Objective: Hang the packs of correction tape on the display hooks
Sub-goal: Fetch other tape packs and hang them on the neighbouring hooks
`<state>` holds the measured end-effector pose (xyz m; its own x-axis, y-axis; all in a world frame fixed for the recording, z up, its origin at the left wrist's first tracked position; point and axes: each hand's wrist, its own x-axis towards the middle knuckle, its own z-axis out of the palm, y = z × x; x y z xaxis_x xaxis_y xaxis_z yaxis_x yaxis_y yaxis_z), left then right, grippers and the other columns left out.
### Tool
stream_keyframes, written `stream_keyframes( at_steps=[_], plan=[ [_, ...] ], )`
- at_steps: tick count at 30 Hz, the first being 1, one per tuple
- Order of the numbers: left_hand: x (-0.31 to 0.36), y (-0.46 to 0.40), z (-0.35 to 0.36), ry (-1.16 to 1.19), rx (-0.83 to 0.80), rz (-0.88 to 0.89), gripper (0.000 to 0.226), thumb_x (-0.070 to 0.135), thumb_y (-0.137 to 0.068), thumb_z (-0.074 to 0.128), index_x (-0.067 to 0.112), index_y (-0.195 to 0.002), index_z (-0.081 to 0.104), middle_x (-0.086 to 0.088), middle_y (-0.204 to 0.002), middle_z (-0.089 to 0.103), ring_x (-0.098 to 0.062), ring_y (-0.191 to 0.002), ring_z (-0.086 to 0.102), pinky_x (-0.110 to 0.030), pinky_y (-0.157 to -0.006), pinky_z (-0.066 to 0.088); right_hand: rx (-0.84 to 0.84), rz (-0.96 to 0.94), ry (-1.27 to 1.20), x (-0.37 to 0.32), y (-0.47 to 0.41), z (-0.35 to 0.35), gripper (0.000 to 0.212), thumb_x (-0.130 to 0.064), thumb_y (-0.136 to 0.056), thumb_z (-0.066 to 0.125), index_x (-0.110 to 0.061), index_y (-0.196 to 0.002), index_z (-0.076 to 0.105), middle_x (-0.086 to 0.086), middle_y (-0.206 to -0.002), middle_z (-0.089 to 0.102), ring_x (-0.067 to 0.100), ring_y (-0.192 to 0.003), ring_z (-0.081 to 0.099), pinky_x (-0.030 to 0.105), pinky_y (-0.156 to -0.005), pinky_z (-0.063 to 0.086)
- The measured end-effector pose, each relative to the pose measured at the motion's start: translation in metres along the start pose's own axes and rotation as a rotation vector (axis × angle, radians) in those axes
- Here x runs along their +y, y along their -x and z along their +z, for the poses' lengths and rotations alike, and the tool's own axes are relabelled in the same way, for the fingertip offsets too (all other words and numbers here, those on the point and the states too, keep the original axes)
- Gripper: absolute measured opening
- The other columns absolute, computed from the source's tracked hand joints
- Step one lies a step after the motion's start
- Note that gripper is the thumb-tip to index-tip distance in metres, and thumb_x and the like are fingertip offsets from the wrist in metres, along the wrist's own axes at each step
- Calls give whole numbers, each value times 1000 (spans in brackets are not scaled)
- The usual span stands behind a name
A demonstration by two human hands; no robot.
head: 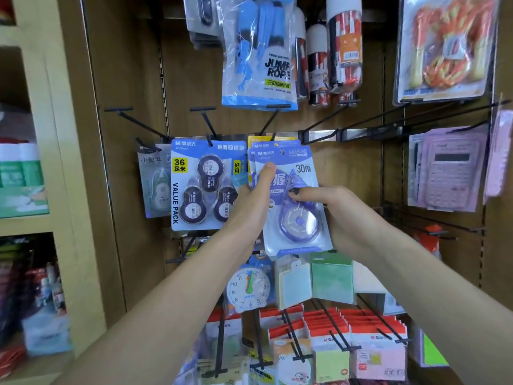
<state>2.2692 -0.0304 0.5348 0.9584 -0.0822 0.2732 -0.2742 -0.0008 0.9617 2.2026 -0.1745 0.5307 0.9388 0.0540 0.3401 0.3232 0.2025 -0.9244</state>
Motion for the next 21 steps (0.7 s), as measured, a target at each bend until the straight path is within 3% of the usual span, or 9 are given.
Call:
stream_keyframes(
  at_steps=[3, 9, 13, 17, 19, 21],
  plan=[
    [0, -8, 2, 24, -10, -62, 123, 105, -39, 54, 35, -140, 57, 5, -128, 72, -25, -118, 68, -50, -103, 52, -43, 42, -2, -7, -3, 0, 32, -11, -95, 62, -5, -125, 73, 19, -126, 74, 35, -104, 73, 53, -99, 57],
    [-8, -17, 1, 83, -60, -85, 139, 107, -23, 59, 36, -143, 56, 5, -136, 68, -26, -121, 67, -50, -101, 54, -92, 41, -43, -11, -14, -2, 23, -11, -99, 58, -12, -112, 76, 10, -106, 80, 25, -87, 78, 37, -77, 66],
    [-17, -32, 2, 78, -93, -105, 142, 109, -22, 57, 39, -145, 54, 4, -142, 64, -28, -129, 62, -53, -106, 49, -87, 44, -46, -14, -27, -3, 21, -11, -100, 57, -13, -113, 73, 9, -106, 79, 26, -88, 76, 40, -83, 64],
    [-18, -59, 7, 48, -94, -149, 148, 110, -15, 52, 41, -146, 52, 4, -146, 61, -29, -133, 59, -56, -109, 46, -81, 61, -33, -18, -35, -7, 23, -12, -100, 57, -13, -119, 70, 9, -106, 78, 23, -85, 76, 37, -77, 66],
    [-9, -54, 10, 39, -87, -190, 138, 112, -26, 49, 38, -143, 56, 2, -141, 66, -30, -127, 64, -57, -106, 49, -90, 75, -49, -18, -35, -10, 25, -13, -100, 56, -13, -121, 70, 10, -110, 77, 25, -88, 76, 38, -77, 66],
    [4, -29, 12, 32, -107, -168, 98, 97, -66, 44, 30, -133, 66, -3, -125, 76, -29, -112, 73, -55, -101, 56, -99, 88, -79, -15, -34, -11, 27, -13, -101, 53, -13, -123, 69, 11, -114, 76, 27, -93, 75, 41, -81, 65]
  ],
)
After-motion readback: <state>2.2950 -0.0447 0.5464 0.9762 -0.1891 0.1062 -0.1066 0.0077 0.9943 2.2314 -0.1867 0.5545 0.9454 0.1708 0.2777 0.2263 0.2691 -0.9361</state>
